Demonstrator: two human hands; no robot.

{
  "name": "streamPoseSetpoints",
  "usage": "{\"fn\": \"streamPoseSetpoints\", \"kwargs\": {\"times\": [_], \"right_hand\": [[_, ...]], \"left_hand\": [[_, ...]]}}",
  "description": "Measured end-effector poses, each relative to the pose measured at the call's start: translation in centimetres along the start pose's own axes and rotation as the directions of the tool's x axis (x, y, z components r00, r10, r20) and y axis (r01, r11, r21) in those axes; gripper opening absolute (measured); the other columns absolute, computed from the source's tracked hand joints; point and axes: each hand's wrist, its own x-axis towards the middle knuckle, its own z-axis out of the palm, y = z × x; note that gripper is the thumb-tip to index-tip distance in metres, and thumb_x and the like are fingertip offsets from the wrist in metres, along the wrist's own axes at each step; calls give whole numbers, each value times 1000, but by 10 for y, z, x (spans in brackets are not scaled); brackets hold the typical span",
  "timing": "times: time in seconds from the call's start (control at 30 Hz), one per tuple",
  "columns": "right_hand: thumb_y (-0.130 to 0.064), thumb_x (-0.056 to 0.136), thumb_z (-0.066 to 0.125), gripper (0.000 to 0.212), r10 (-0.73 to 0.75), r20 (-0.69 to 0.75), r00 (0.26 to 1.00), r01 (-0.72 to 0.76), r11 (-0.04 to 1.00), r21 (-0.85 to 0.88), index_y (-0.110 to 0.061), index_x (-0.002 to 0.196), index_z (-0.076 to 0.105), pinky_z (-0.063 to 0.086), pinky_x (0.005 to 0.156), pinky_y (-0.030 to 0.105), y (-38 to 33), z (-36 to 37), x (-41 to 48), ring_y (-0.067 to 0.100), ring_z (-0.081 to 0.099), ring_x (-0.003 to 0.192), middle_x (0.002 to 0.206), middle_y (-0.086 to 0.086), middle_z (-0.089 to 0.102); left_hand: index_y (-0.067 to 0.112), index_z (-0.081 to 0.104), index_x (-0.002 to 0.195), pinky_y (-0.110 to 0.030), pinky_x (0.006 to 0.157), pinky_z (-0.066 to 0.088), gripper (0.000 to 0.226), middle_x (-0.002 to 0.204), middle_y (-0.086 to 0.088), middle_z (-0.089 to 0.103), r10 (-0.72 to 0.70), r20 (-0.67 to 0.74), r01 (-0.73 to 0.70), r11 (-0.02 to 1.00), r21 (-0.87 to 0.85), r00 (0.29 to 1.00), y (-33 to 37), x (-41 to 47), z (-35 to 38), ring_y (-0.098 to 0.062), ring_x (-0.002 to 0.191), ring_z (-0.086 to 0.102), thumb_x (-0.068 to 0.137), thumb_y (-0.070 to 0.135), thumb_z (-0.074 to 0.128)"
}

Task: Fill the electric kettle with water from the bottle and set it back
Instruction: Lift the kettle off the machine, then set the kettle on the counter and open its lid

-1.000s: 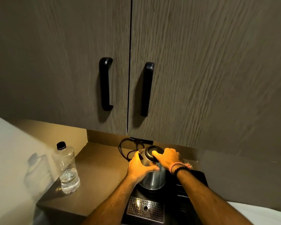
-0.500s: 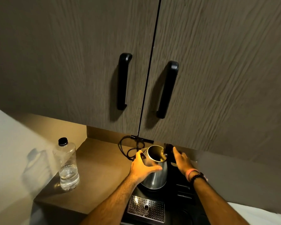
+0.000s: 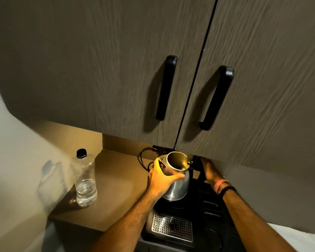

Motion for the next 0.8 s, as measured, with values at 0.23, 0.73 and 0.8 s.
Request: {"fn": "streamPoseSetpoints", "kwargs": {"times": [0.23, 0.73, 0.8], "right_hand": [[-37, 104, 48, 37, -18, 171, 985, 21, 1000, -13, -23, 89, 78, 47, 101, 43, -3, 70, 5, 22, 68, 104, 97, -6, 76], [-75, 84, 22, 83, -73, 537, 840, 315, 872, -375, -28, 144, 54, 37, 119, 52, 38, 196, 7, 29, 50, 136, 145, 11, 57], [-71, 85, 20, 81, -45, 535, 843, 311, 853, -418, -27, 147, 50, 37, 119, 51, 34, 197, 0, 29, 50, 135, 144, 12, 57]], "left_hand": [[22, 31, 148, -43, 103, 44, 131, 144, -2, 50, -77, -134, 91, 991, 102, 988, -15, -13, -67, -25, 130, 48, 39, 66, 89], [13, 23, 152, -49, 109, 42, 151, 151, -12, 43, -277, -197, 290, 956, 38, 940, -89, -25, -168, -32, 136, 43, 28, 71, 89], [13, 24, 151, -49, 109, 42, 149, 151, -12, 43, -279, -200, 293, 955, 42, 939, -91, -26, -169, -32, 136, 43, 30, 69, 90]]}}
